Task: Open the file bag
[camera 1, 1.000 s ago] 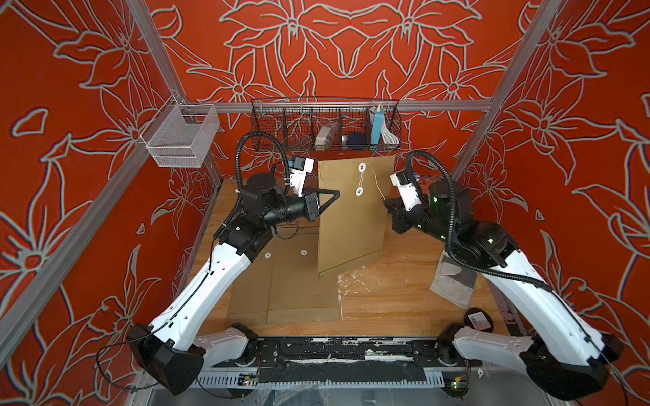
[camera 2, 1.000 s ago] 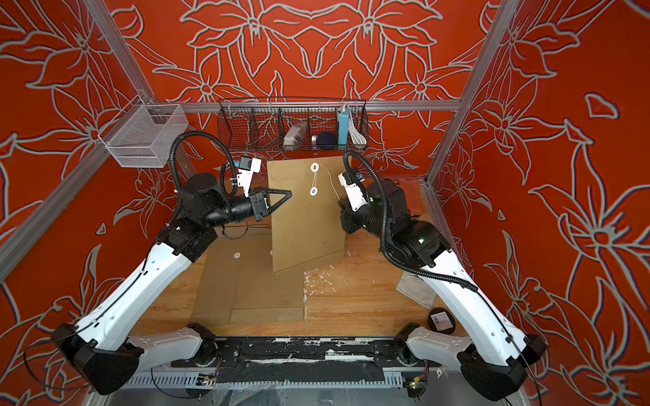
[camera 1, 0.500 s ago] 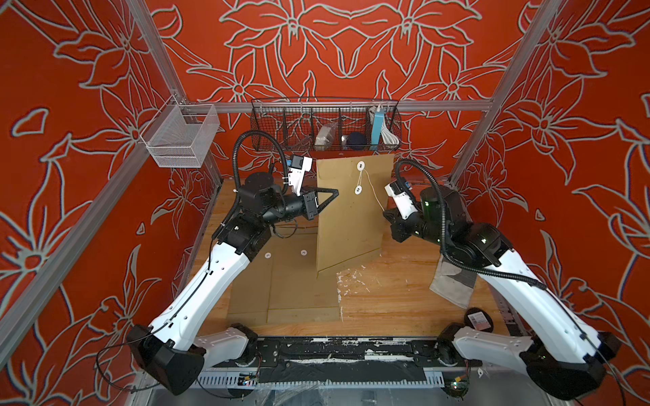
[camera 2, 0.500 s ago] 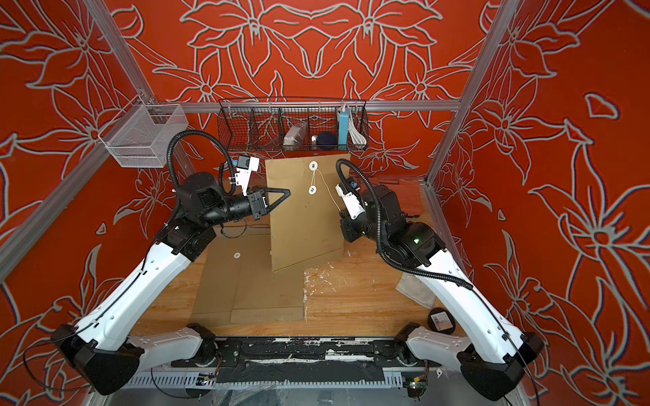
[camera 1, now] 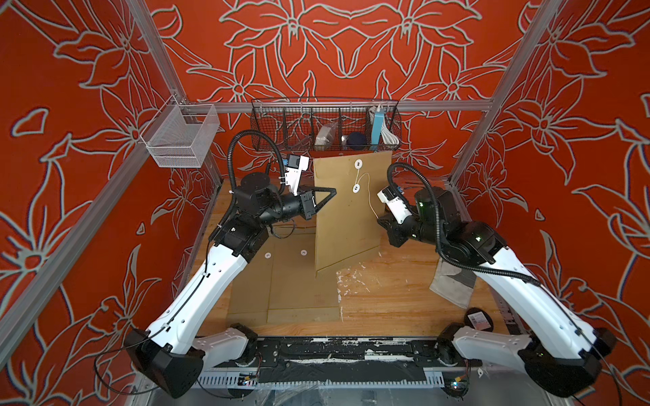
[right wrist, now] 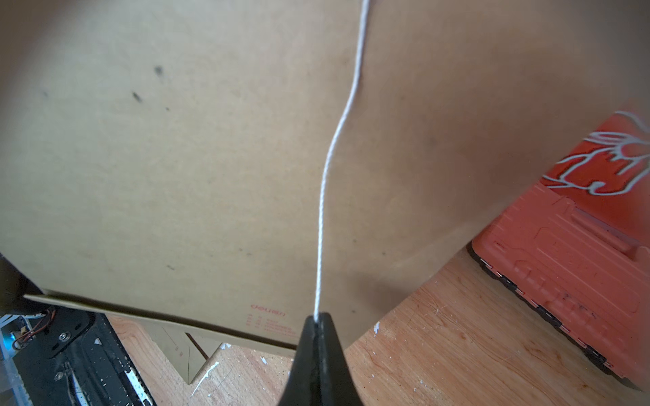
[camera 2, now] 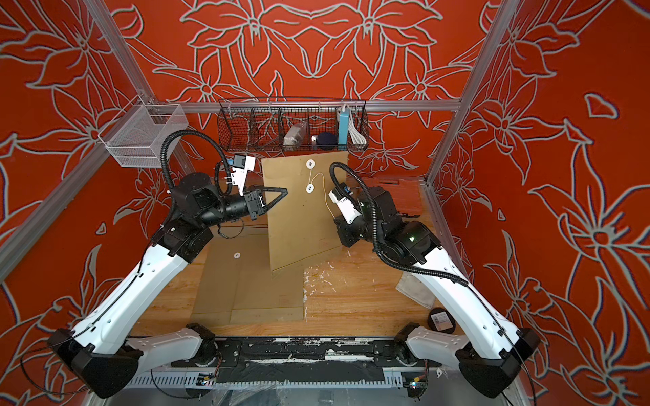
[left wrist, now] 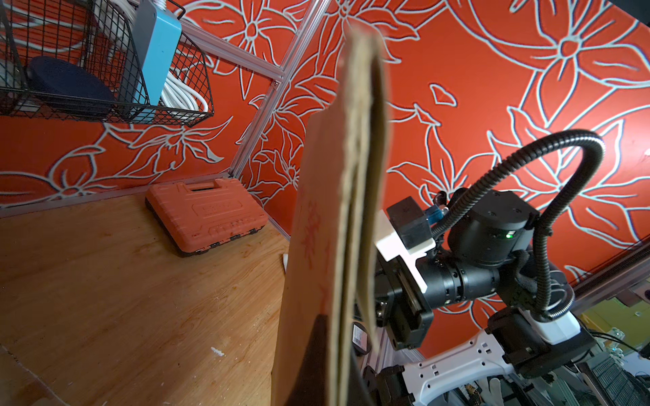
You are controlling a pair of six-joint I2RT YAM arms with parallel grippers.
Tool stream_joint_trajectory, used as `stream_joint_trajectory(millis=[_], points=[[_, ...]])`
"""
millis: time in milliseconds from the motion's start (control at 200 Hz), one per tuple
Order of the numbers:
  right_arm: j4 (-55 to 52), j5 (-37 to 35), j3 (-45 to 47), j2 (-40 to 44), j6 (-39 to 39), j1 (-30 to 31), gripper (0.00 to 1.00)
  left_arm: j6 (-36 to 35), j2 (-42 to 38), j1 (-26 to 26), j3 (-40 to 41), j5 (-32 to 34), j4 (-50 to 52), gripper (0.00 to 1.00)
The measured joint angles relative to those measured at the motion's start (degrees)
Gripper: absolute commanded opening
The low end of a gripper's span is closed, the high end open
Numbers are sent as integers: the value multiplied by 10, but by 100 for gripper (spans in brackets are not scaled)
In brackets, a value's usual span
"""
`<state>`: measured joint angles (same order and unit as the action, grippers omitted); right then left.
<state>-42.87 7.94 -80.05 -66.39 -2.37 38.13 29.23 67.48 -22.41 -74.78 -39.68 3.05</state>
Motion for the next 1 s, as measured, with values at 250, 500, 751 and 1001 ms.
stream_joint_trajectory(millis=[250, 500, 751, 1001], points=[[-4, -38, 0, 0, -2, 0, 0, 1, -5, 18, 0, -2, 3, 0], [1, -53, 0, -12, -17, 0, 0, 15, 11, 40, 0, -27, -8, 0], [3, -61, 4, -17, -18, 0, 0, 24, 27, 52, -2, -42, -8, 0], [-4, -73, 33, -16, -14, 0, 0, 26, 27, 60, -7, -44, -10, 0]])
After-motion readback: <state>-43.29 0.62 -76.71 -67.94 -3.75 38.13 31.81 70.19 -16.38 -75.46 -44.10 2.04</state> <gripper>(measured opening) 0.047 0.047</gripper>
